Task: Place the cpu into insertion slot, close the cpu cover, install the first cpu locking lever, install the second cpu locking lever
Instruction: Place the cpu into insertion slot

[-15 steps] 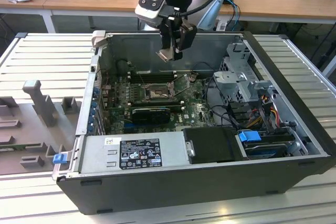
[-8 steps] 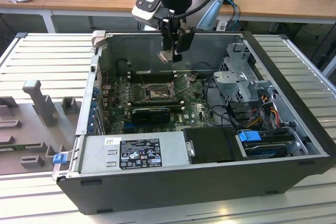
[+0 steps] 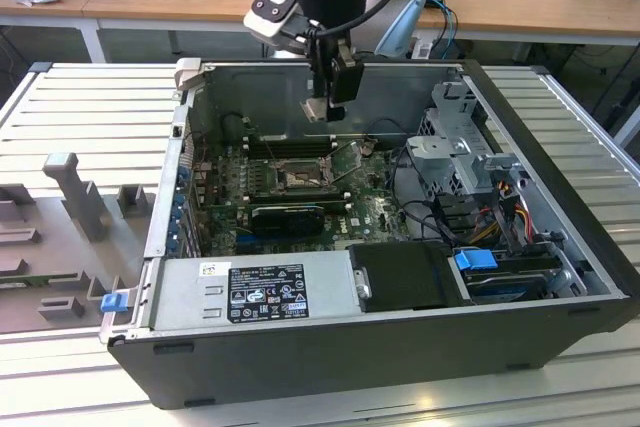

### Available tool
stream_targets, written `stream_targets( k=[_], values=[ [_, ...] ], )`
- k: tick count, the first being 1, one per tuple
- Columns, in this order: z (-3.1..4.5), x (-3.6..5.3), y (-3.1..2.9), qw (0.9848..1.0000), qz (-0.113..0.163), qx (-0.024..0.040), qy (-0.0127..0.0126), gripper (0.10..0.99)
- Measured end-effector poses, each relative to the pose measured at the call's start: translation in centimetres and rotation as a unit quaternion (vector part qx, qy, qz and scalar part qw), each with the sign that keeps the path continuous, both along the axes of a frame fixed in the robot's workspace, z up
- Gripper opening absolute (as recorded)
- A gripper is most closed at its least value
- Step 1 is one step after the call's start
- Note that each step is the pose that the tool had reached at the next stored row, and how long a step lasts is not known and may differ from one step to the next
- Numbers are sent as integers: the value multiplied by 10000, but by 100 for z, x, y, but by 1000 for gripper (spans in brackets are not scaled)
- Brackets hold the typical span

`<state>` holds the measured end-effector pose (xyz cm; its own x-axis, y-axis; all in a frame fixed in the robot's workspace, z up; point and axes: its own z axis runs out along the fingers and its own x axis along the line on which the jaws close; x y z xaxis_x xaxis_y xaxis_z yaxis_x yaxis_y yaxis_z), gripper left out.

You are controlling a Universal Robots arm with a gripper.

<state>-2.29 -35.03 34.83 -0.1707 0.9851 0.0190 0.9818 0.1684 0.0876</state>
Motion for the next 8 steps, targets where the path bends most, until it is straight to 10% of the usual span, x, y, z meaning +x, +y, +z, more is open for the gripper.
stream_targets(
  k=[8],
  values=[
    [-8,0,0,9981,-614,0,0,525]
  ],
)
